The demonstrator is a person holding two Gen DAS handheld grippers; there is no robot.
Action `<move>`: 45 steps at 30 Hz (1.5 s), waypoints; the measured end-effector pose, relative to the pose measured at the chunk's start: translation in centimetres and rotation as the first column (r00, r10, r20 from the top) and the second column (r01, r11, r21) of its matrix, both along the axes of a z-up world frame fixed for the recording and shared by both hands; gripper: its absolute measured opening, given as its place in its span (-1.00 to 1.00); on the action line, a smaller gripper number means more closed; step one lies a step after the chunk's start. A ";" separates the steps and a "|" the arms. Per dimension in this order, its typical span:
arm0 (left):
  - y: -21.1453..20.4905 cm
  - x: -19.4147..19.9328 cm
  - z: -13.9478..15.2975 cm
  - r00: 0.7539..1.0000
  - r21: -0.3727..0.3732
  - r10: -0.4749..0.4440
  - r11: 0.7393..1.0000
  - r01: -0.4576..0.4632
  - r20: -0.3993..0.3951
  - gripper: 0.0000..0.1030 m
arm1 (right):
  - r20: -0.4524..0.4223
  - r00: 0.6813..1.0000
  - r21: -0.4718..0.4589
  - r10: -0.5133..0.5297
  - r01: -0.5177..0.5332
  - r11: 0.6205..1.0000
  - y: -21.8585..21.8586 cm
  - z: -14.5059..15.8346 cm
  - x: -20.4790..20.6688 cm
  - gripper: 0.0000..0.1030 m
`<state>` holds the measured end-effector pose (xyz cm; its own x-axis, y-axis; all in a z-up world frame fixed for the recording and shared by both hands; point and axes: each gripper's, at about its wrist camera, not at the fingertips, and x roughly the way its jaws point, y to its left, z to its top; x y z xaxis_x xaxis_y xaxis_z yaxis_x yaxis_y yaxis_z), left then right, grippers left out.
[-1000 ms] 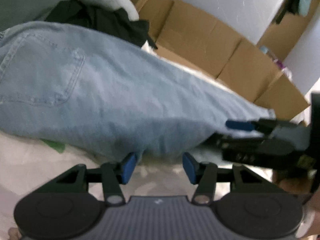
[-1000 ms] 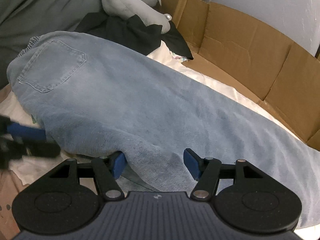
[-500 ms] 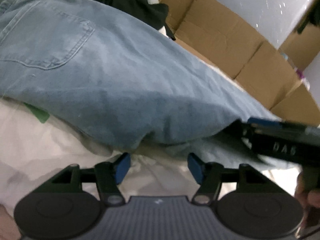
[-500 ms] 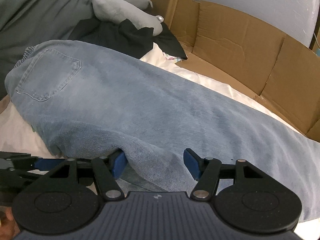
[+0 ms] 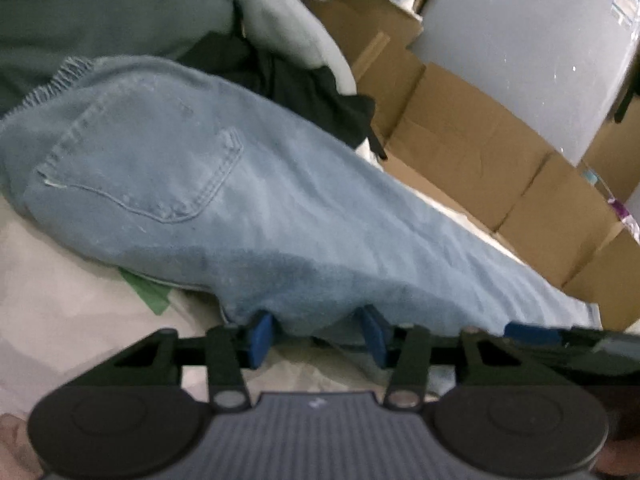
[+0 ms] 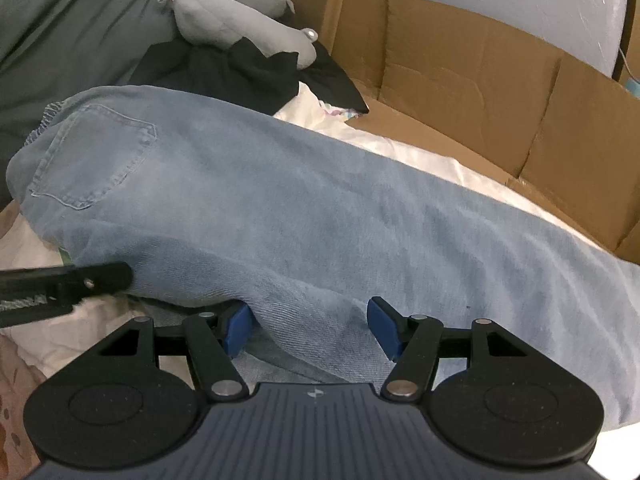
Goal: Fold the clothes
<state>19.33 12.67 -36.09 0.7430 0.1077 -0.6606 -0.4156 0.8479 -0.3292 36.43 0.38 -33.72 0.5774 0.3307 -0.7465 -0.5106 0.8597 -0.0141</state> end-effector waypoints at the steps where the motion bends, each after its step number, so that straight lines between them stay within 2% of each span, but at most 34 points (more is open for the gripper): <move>1: 0.1 -0.1 0.1 1.000 0.001 0.005 1.000 -0.005 0.003 0.00 | -0.004 1.000 -0.003 0.000 0.000 1.000 0.0 -0.2 0.0 0.33; 6: 0.6 0.6 1.1 1.000 -0.007 0.016 1.000 -0.016 0.005 -0.01 | -0.011 1.000 -0.067 0.022 -0.023 0.997 0.5 -2.7 -0.3 0.45; 9: 1.0 0.9 1.8 1.000 0.018 -0.003 1.000 0.003 0.005 0.00 | -0.014 1.000 -0.095 -0.010 0.009 0.995 0.5 -4.1 -0.4 0.53; 11: 1.4 0.5 2.6 1.000 0.046 -0.009 0.999 0.009 0.012 0.10 | -0.027 0.999 -0.101 -0.035 0.032 0.994 0.6 -4.5 -0.4 0.56; 12: 1.7 0.5 2.7 1.000 0.051 -0.019 0.999 0.019 0.008 0.21 | -0.033 0.998 -0.104 -0.047 0.044 0.994 0.6 -4.7 -0.4 0.56; 13: 2.0 0.4 2.9 1.000 0.056 -0.028 0.998 0.028 0.003 0.23 | -0.038 0.998 -0.107 -0.058 0.054 0.993 0.6 -4.8 -0.5 0.57; 20: 2.2 -1.4 1.1 0.992 0.035 -0.082 0.996 0.086 -0.094 0.23 | -0.035 0.998 -0.117 -0.046 0.042 0.992 1.0 -4.2 -0.1 0.56; 24: 1.0 -1.5 -0.6 0.981 0.026 -0.134 0.990 0.139 -0.142 0.24 | -0.003 1.000 -0.072 -0.016 0.015 0.997 1.8 -2.8 -0.7 0.56; 29: -0.2 -1.0 -1.7 0.973 0.040 -0.198 0.978 0.204 -0.122 0.31 | 0.063 0.997 -0.041 0.049 -0.047 0.998 3.4 -0.7 -2.1 0.56; 36: -0.9 0.5 -3.1 0.979 0.004 -0.168 0.985 0.170 -0.111 0.32 | 0.122 0.989 -0.005 0.079 -0.079 0.997 4.0 1.5 -3.1 0.56; 39: -0.6 1.6 -3.6 0.988 -0.054 -0.123 0.991 0.119 -0.097 0.41 | 0.120 0.990 -0.004 0.078 -0.079 0.997 4.1 1.4 -3.0 0.56; 43: 0.0 2.7 -4.5 0.993 -0.156 -0.064 0.987 0.049 -0.095 0.43 | 0.117 0.992 0.025 0.045 -0.048 0.999 3.7 1.7 -2.5 0.56; 45: 0.2 2.8 -4.4 0.995 -0.158 -0.060 0.986 0.046 -0.085 0.43 | 0.109 0.994 0.041 0.031 -0.036 0.998 3.6 1.9 -2.1 0.56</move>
<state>22.15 12.87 -40.48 0.6820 -0.0396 -0.7303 -0.4050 0.8110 -0.4222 34.34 3.97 -31.84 0.6421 0.3819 -0.6647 -0.5366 0.8431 -0.0340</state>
